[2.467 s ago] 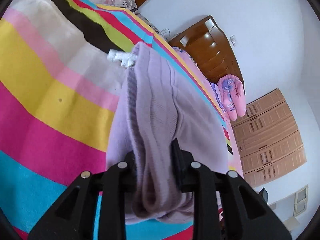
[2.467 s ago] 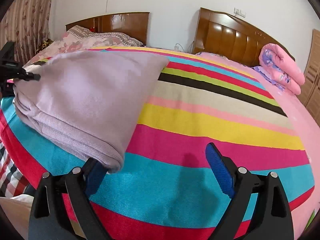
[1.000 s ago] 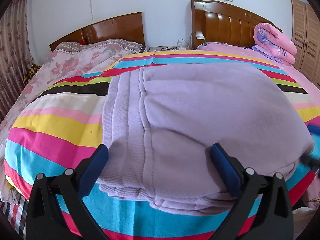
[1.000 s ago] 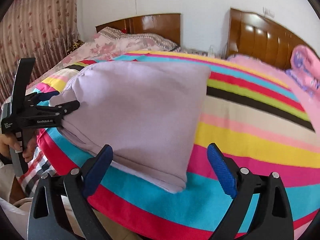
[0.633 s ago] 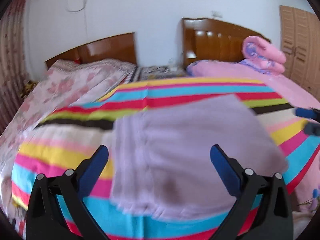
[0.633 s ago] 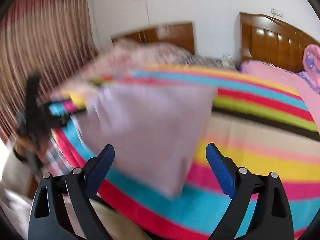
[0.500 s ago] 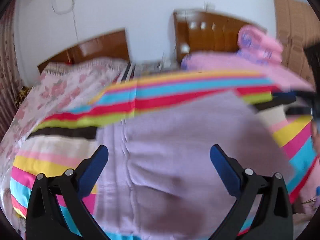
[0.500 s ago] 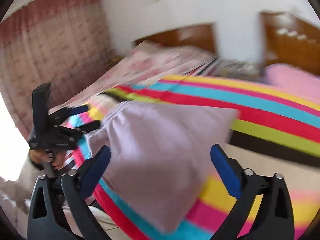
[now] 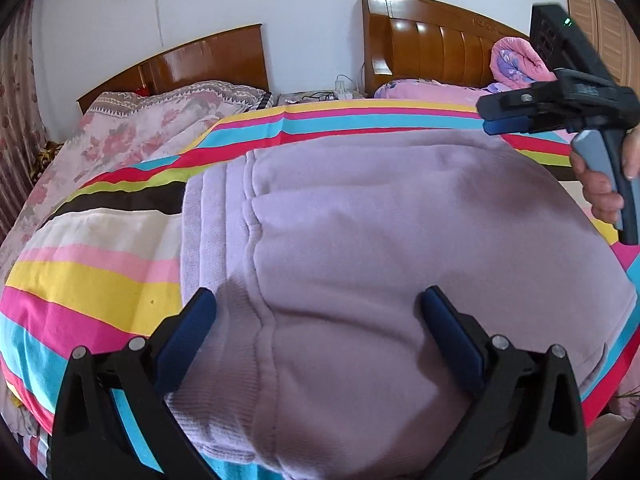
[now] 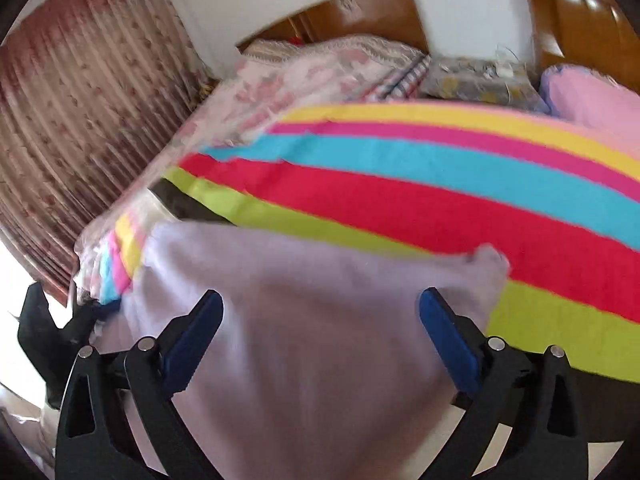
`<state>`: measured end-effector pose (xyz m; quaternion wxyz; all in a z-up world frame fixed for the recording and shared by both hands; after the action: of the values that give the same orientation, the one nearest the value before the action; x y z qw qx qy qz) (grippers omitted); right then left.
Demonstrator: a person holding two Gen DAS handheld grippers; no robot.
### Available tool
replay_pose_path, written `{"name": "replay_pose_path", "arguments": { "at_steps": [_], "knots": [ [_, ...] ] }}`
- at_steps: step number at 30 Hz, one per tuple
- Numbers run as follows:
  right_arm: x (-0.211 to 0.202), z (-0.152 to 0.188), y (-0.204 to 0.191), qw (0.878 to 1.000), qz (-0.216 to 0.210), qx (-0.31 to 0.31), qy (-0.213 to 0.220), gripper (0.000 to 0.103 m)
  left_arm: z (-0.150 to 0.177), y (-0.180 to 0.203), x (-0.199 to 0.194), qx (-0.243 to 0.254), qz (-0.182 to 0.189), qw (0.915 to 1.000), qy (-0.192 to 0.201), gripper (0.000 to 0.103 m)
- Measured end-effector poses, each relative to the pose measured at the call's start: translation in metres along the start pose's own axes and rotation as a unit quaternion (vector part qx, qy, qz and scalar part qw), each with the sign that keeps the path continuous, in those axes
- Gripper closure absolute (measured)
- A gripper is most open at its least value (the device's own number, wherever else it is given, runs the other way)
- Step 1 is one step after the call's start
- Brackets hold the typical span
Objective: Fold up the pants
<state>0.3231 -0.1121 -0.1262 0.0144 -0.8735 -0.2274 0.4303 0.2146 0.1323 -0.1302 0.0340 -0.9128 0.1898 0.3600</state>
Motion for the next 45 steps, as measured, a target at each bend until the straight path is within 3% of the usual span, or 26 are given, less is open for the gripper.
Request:
{"name": "replay_pose_path", "arguments": {
  "at_steps": [3, 6, 8, 10, 11, 13, 14, 16, 19, 20, 22, 26, 28, 29, 31, 33, 35, 39, 42, 45],
  "knots": [
    [0.005, 0.005, -0.031, 0.997, -0.033, -0.064, -0.019, 0.006, 0.000, -0.002, 0.000, 0.000, 0.001, 1.0000, 0.001, 0.001],
    [0.035, 0.009, -0.013, 0.993, 0.037, -0.100, -0.049, 0.007, 0.000, -0.002, -0.001, 0.002, 0.001, 1.0000, 0.001, 0.001],
    [0.032, -0.008, 0.001, 0.999, 0.013, -0.043, -0.029, 0.006, 0.000, -0.002, -0.001, 0.002, 0.001, 1.0000, 0.001, 0.001],
    [0.022, -0.029, 0.019, 0.999, 0.044, 0.020, 0.016, 0.005, 0.000, -0.002, -0.001, 0.002, 0.000, 1.0000, 0.001, 0.001],
    [0.021, -0.032, 0.022, 0.998, 0.045, 0.032, 0.019, 0.005, 0.001, -0.003, -0.001, 0.002, 0.000, 1.0000, 0.001, 0.001],
    [0.034, -0.024, 0.013, 1.000, 0.010, 0.017, -0.022, 0.004, 0.001, -0.002, -0.001, 0.002, 0.000, 1.0000, 0.001, 0.001],
    [0.042, -0.017, 0.011, 0.999, 0.021, -0.009, -0.042, 0.005, 0.001, -0.002, -0.001, 0.003, -0.001, 1.0000, 0.001, 0.001],
    [0.049, -0.015, 0.013, 0.995, 0.074, -0.058, -0.038, 0.007, 0.001, -0.002, -0.001, 0.002, 0.000, 1.0000, 0.001, 0.001],
    [0.040, -0.031, 0.046, 0.988, 0.155, 0.015, -0.008, 0.005, 0.001, -0.001, -0.001, 0.002, 0.000, 1.0000, 0.001, 0.001],
    [0.033, -0.035, 0.048, 0.988, 0.153, 0.033, 0.003, 0.005, 0.001, -0.002, -0.001, 0.003, 0.000, 1.0000, 0.001, 0.001],
    [0.018, -0.037, 0.026, 0.993, 0.109, 0.025, 0.023, 0.005, 0.001, -0.001, 0.000, 0.002, 0.000, 1.0000, 0.001, 0.001],
    [0.004, -0.007, -0.041, 0.994, 0.054, -0.096, -0.003, 0.005, 0.001, -0.002, 0.000, 0.002, 0.000, 1.0000, 0.001, 0.001],
    [0.021, 0.014, -0.054, 0.982, 0.074, -0.166, -0.044, 0.005, 0.001, -0.001, 0.000, 0.004, -0.001, 1.0000, 0.001, 0.001],
    [0.031, 0.017, -0.049, 0.979, 0.090, -0.171, -0.058, 0.005, 0.001, -0.001, 0.000, 0.004, -0.001, 1.0000, 0.001, 0.001],
    [0.034, 0.008, -0.037, 0.987, 0.087, -0.125, -0.054, 0.005, 0.001, -0.001, 0.000, 0.003, -0.001, 1.0000, 0.001, 0.001],
    [0.021, -0.011, -0.020, 0.991, 0.118, -0.055, -0.020, 0.004, 0.001, 0.001, 0.000, 0.003, -0.001, 1.0000, 0.001, 0.001],
    [0.008, -0.010, -0.023, 0.994, 0.099, -0.040, -0.004, 0.004, 0.001, 0.001, 0.000, 0.003, -0.001, 1.0000, 0.001, 0.001],
    [-0.012, 0.043, -0.068, 0.990, 0.072, -0.121, -0.023, 0.004, 0.000, 0.001, 0.001, 0.003, -0.002, 1.0000, 0.001, 0.001],
    [-0.013, 0.080, -0.081, 0.974, 0.126, -0.189, -0.026, 0.004, 0.000, 0.001, 0.001, 0.002, -0.001, 1.0000, 0.001, 0.001],
    [-0.035, 0.081, -0.083, 0.979, 0.130, -0.154, -0.010, 0.004, 0.000, 0.001, 0.001, 0.003, -0.002, 1.0000, 0.002, 0.001]
  ]
}}
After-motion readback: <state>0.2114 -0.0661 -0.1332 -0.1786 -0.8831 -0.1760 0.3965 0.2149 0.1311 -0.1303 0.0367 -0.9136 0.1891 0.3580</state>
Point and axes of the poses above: each gripper's, at about its wrist camera, not at the fingertips, and x roughly the way its jaws point, y to its right, z to its underside, the point moved 8 cm from there along x, roughly the way its jaws point, and after that the axes turned 13 degrees about z, right-handed, at the moved point
